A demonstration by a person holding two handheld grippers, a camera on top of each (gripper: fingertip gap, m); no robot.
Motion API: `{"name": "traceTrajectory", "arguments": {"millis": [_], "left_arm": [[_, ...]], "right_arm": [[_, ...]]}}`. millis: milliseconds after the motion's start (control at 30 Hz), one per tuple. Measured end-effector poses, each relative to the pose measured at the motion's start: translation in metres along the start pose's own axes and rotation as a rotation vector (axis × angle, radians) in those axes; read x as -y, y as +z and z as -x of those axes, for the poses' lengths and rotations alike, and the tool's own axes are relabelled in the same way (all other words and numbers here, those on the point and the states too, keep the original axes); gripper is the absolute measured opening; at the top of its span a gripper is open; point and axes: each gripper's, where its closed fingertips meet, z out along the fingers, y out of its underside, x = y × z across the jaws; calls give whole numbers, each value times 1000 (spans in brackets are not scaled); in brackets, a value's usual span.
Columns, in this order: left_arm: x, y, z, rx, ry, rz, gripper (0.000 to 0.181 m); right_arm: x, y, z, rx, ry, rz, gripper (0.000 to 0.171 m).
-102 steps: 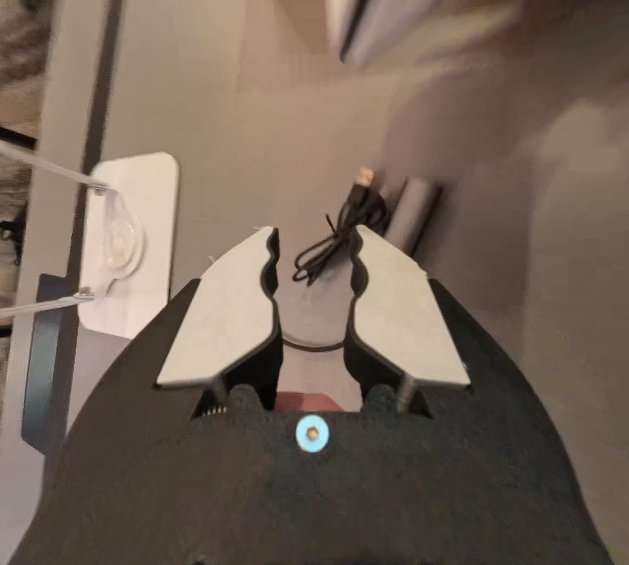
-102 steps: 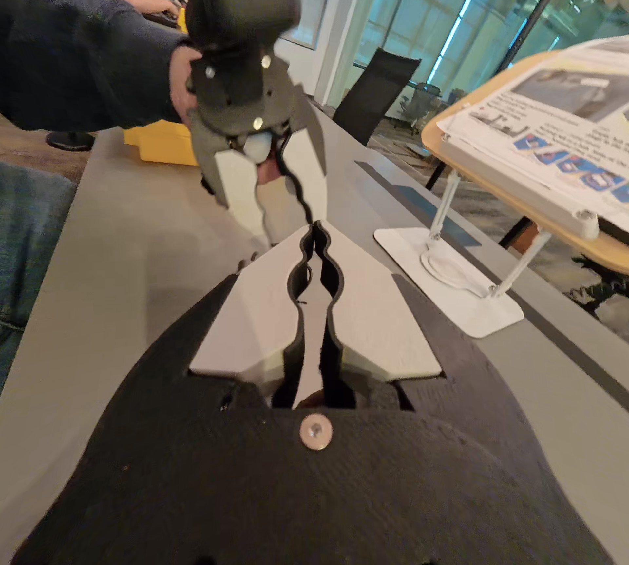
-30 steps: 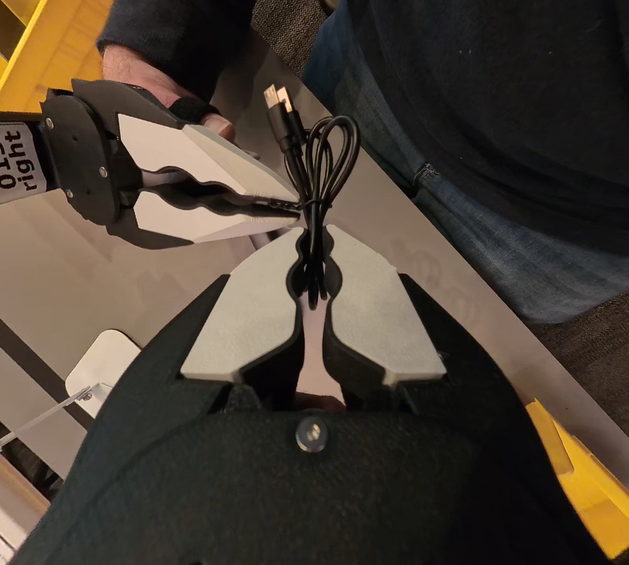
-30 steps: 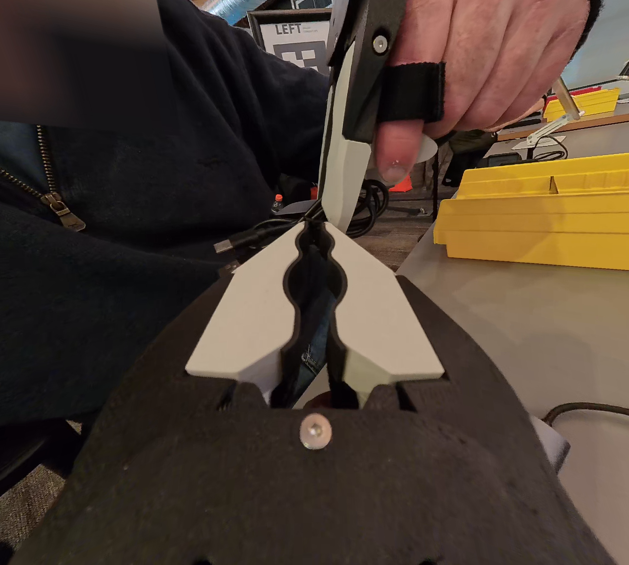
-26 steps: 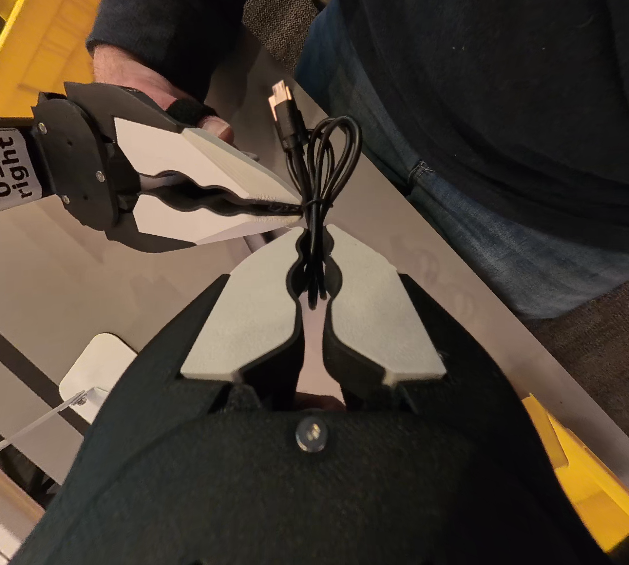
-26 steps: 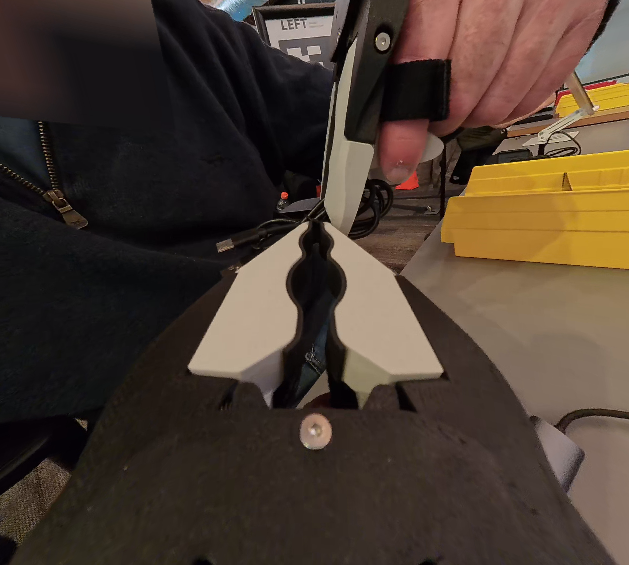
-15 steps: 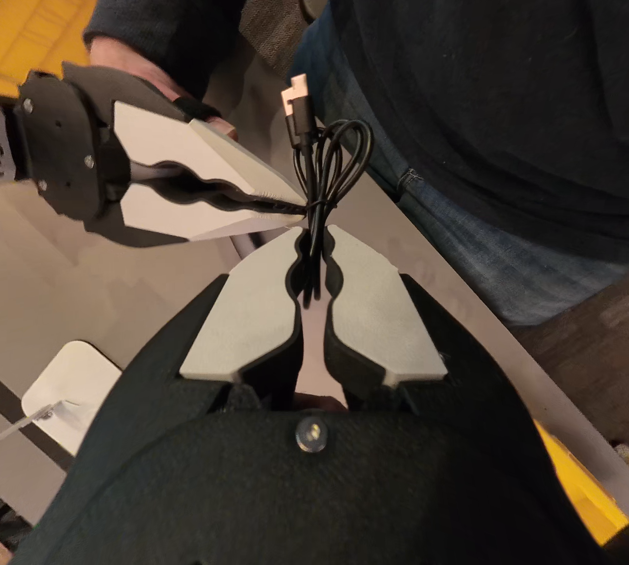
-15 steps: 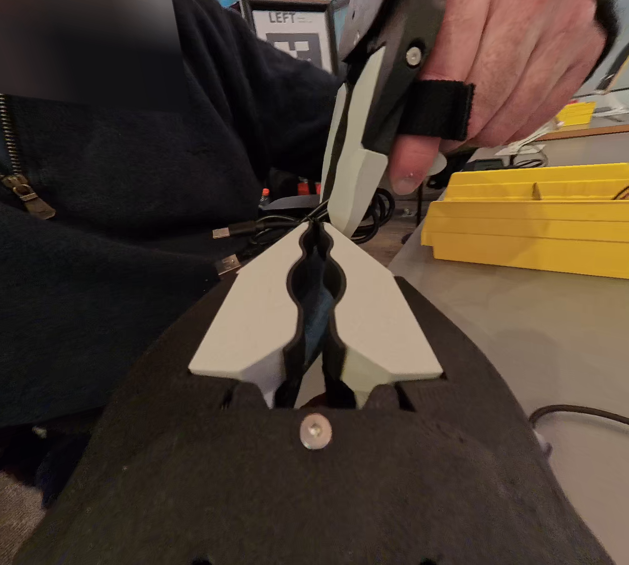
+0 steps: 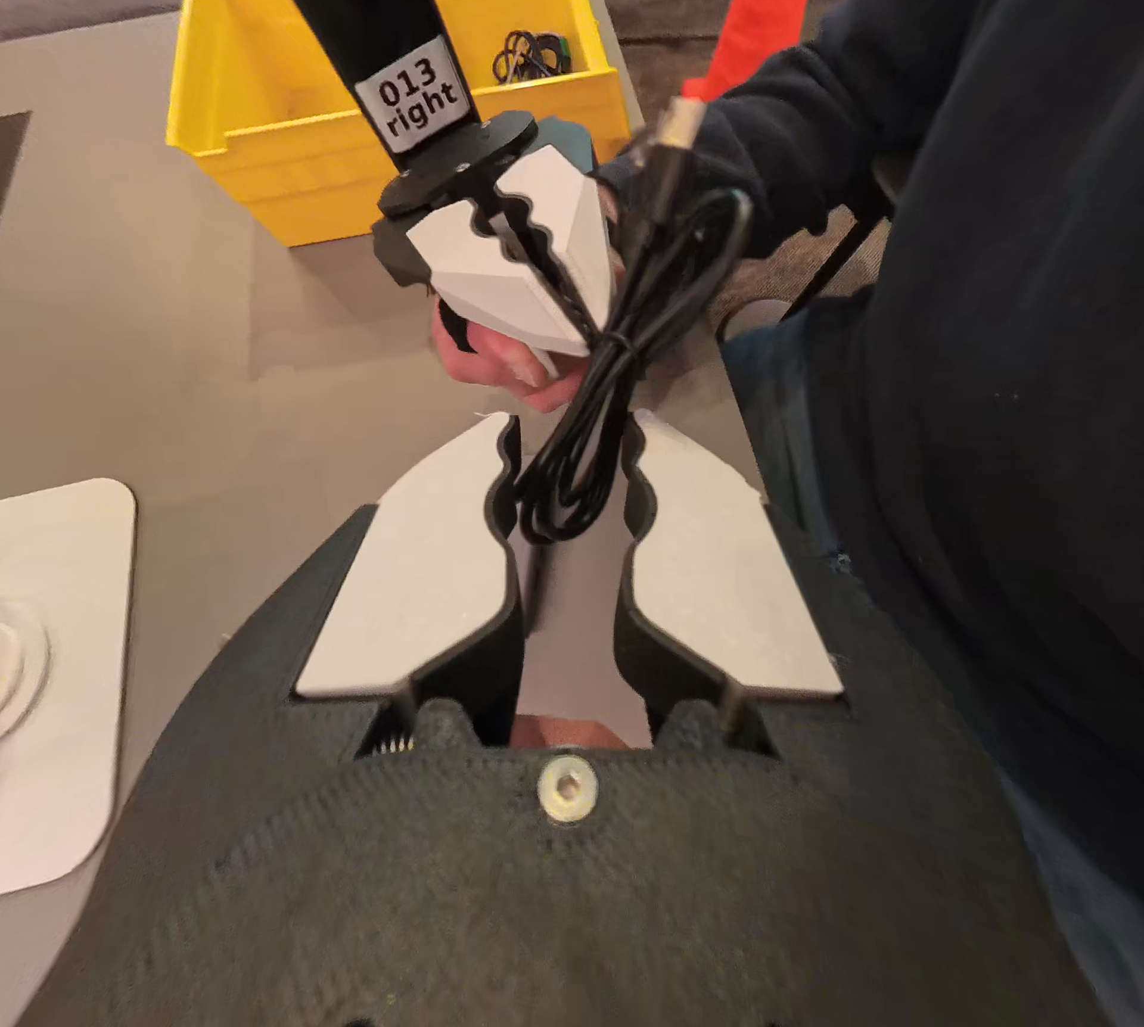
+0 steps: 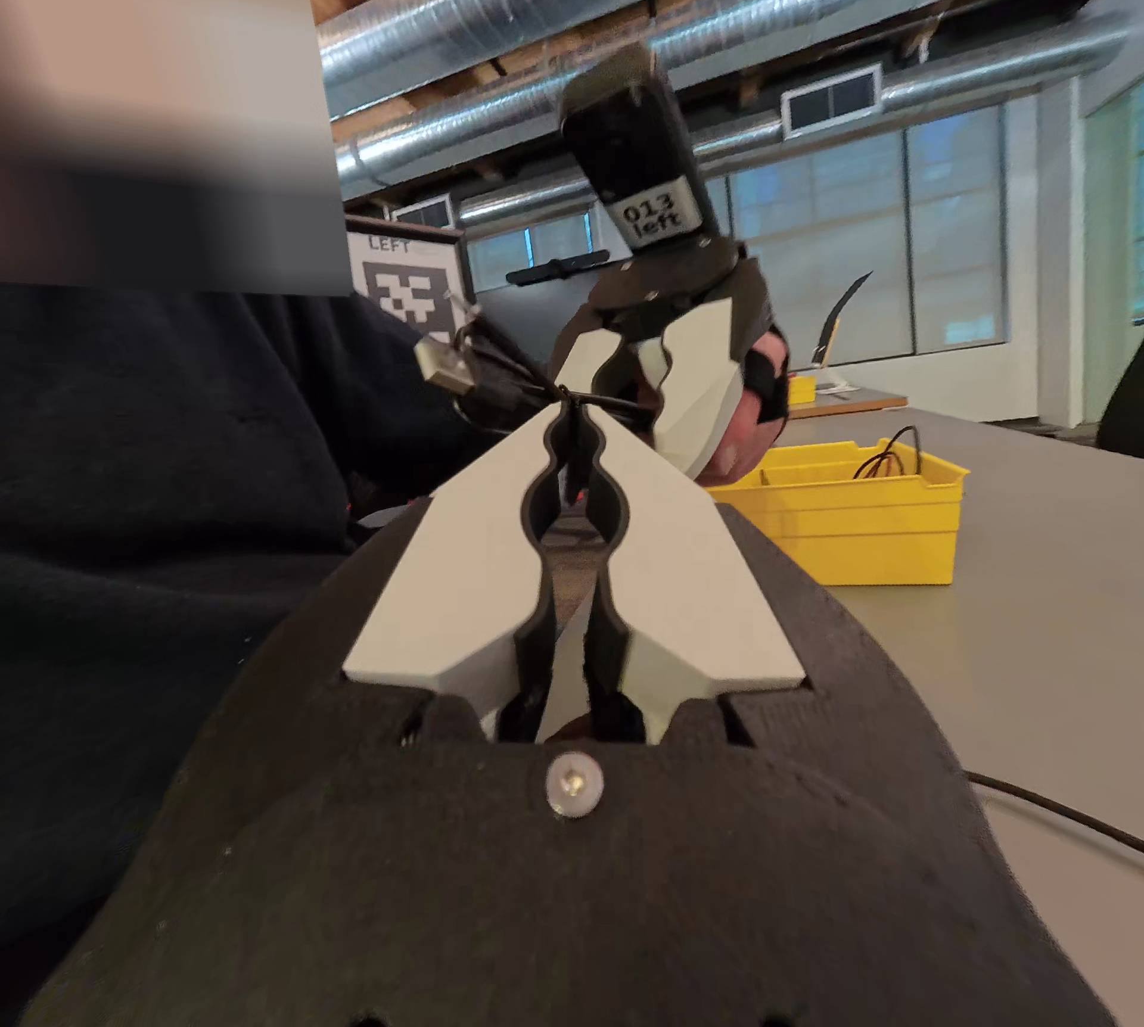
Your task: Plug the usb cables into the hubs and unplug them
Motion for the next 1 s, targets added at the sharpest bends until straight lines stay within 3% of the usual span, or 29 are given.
{"name": "traceTrajectory", "arguments": {"millis": [567,1000], "left_arm": [[-9,29,-12,16,-124,-18,48],[20,20,-15,112,-106,-193,36]], "right_arm": [[12,-16,-37,-289,-149,-4,0],[2,-26,-53,-412,-228,102,0]]}}
